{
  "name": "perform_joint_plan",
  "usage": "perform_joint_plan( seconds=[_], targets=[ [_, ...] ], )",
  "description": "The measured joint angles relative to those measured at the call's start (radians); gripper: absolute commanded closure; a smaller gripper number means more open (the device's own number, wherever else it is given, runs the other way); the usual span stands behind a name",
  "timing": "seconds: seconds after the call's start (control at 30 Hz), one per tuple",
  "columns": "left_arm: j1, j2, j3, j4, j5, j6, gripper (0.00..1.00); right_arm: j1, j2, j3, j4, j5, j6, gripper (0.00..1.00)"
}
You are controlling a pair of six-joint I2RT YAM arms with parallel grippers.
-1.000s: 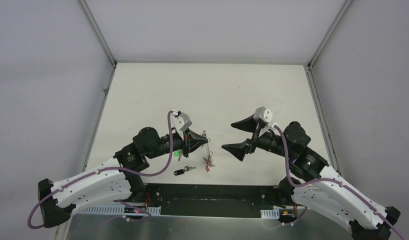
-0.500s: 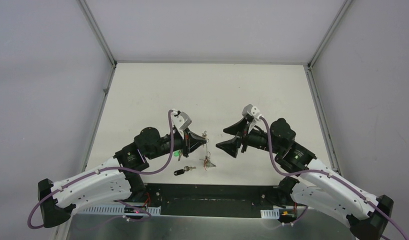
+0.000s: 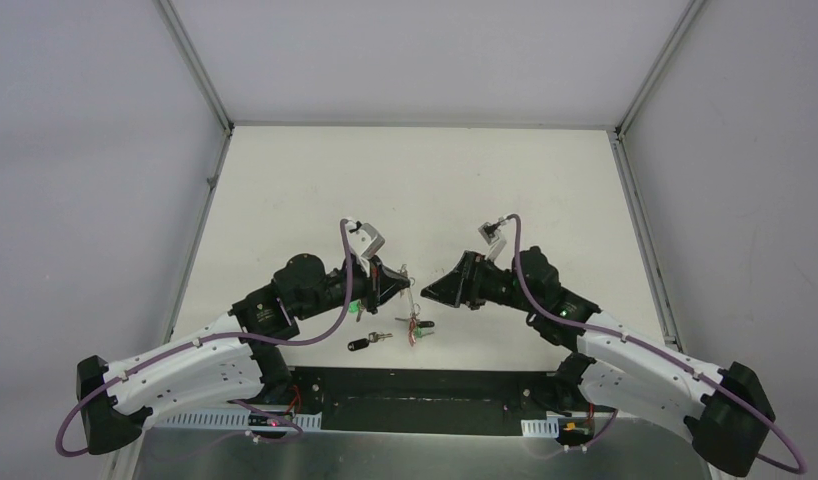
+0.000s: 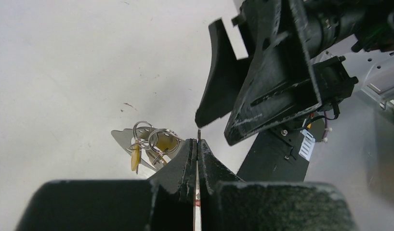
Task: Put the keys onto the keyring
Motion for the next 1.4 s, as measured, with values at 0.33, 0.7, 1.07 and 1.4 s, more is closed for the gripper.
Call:
perform_joint_plan(
  seconds=[0.33,0.7,1.07,1.4],
  targets=[
    [0.0,0.003,0.018,-0.002,-0.016,-0.001,1.0,0.0,0.106,-0.177,0.29,-0.107,0.317,0.46],
    [0.0,0.015,0.028,-0.003,-0.019,-0.005,1.0,0.0,0.208,-0.215,0.566,-0.159,0.43,0.71],
    [0.0,0.015,0.029,-0.042,-0.042,-0.014,1.0,0.001,0.224,-0.215,0.643,-0.185,0.431,0.74],
    [0.0,0.015,0.03,-0.052,-0.05,-0.023,1.0,0.008,0.274,-0.213,0.673,-0.222,0.43,0.62]
  ],
)
